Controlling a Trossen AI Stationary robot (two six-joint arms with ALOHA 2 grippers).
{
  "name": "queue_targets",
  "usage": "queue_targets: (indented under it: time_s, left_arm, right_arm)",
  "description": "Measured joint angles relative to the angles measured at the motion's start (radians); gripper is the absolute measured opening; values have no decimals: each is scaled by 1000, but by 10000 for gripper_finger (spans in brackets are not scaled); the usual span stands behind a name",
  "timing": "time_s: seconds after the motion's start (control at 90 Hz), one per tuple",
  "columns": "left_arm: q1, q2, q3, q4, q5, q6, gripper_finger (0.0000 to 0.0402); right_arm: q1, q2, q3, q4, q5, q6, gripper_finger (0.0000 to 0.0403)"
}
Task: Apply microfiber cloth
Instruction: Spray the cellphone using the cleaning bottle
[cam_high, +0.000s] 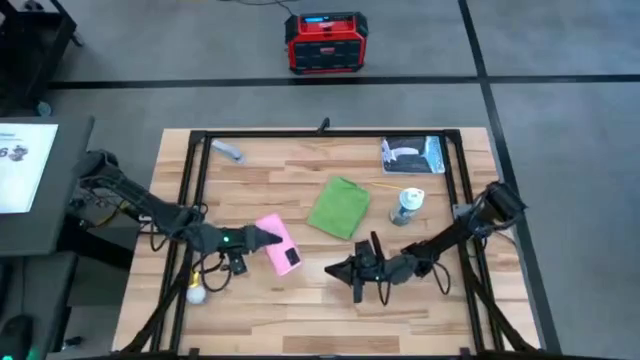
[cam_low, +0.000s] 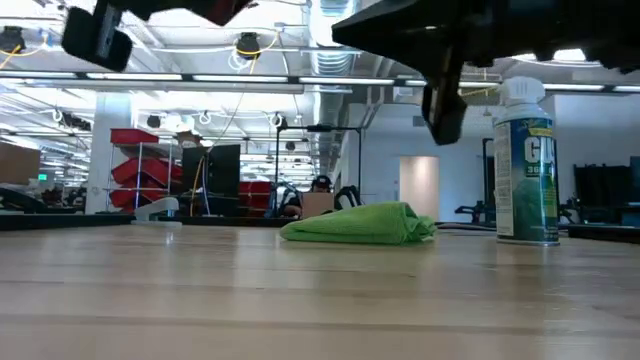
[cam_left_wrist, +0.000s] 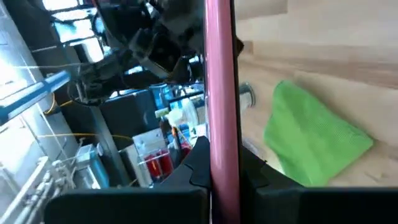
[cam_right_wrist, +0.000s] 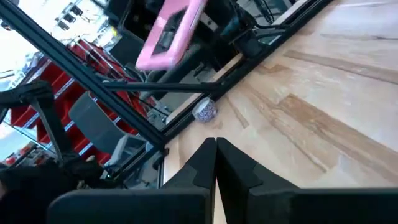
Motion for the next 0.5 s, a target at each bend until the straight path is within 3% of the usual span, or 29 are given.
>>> queue_targets:
  time_s: [0.344, 0.5]
  left_arm:
    - [-88, 84, 15, 50, -2, 62, 1]
    - [-107, 131, 17, 98, -1, 121, 1]
  right_arm:
    - [-111, 0, 1, 96, -260, -47, 1]
    - [-155, 0, 53, 94, -393, -54, 24]
